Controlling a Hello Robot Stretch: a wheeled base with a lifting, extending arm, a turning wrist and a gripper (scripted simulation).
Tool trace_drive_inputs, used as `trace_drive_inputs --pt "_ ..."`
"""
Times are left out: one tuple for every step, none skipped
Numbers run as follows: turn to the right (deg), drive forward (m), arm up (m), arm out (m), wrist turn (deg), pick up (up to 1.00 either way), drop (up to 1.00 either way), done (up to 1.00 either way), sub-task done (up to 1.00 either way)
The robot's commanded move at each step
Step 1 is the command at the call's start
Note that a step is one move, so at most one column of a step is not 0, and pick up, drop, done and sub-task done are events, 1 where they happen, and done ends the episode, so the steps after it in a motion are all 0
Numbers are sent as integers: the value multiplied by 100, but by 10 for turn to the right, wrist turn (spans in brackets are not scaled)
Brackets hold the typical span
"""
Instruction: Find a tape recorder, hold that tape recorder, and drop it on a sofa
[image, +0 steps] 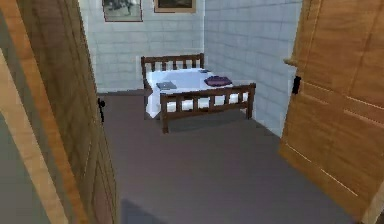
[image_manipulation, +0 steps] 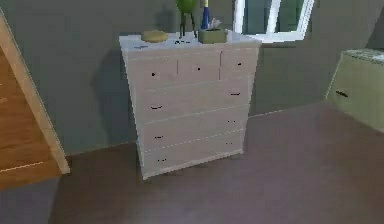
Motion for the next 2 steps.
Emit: trace_drive_inputs --pt "0 100 0 0 0 0 0 0 0" --pt "-30 0 0 0 0 0 0 0 0"
